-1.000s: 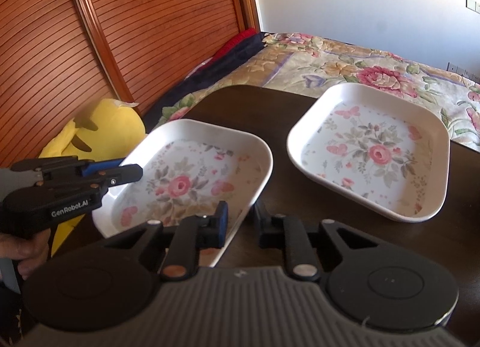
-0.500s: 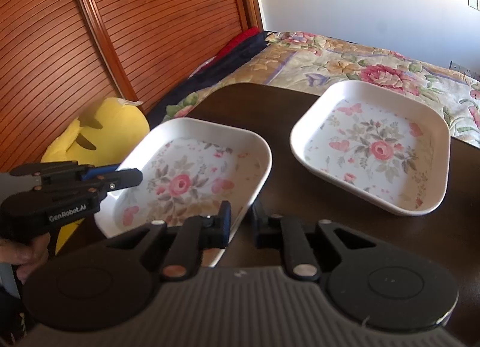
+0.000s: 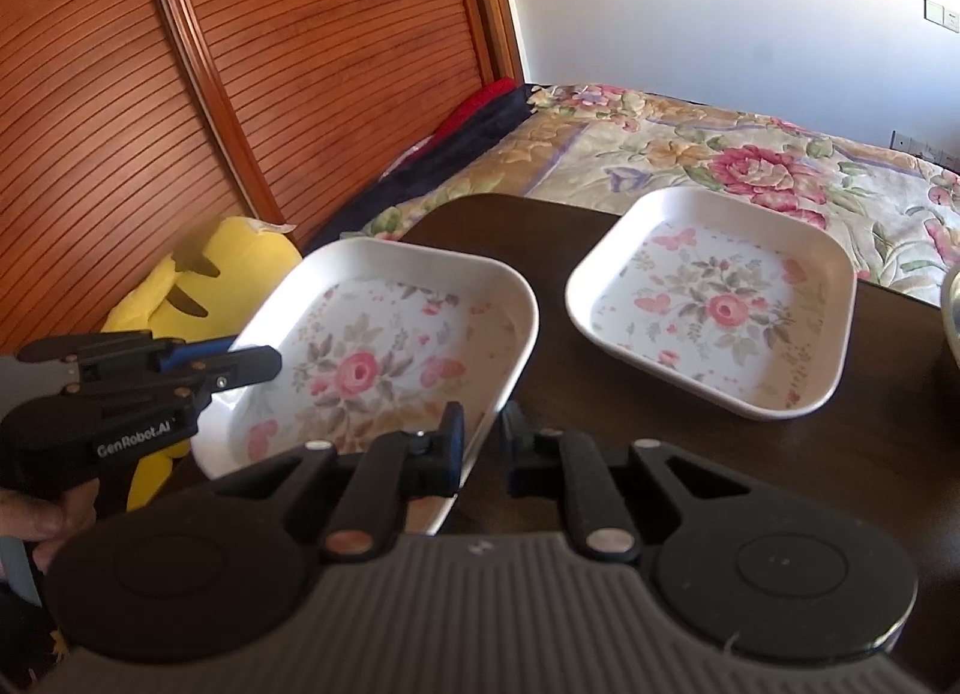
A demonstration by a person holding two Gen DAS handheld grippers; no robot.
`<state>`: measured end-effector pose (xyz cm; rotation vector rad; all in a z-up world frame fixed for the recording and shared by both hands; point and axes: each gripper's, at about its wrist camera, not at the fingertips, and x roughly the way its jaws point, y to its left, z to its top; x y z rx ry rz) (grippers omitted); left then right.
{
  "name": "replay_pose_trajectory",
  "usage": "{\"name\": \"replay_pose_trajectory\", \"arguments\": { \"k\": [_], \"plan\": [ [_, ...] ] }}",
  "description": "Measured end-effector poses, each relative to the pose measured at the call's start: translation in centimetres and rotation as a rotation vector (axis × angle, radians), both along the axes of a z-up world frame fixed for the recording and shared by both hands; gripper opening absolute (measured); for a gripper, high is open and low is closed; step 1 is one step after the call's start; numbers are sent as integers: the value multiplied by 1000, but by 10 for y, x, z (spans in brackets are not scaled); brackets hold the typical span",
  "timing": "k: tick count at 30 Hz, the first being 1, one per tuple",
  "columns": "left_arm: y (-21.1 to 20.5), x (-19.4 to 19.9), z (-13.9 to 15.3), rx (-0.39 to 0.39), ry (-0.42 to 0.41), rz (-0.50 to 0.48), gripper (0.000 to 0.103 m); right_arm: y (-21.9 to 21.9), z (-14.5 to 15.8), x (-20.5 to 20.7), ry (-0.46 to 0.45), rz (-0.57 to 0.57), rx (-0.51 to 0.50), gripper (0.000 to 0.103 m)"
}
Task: Organize plates and bowls
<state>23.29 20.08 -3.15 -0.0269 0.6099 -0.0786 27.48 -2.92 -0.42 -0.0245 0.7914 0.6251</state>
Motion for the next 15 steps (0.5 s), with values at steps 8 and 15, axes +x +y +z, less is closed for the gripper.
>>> {"name": "replay_pose_trajectory", "arguments": {
  "k": [8, 15],
  "plan": [
    [-17, -16, 10, 11, -9, -21, 16, -17, 12, -15, -29, -10, 8, 14],
    [-36, -32, 18, 23, -21, -46, 16, -35, 21, -32, -51, -29, 17, 14]
  ]
}}
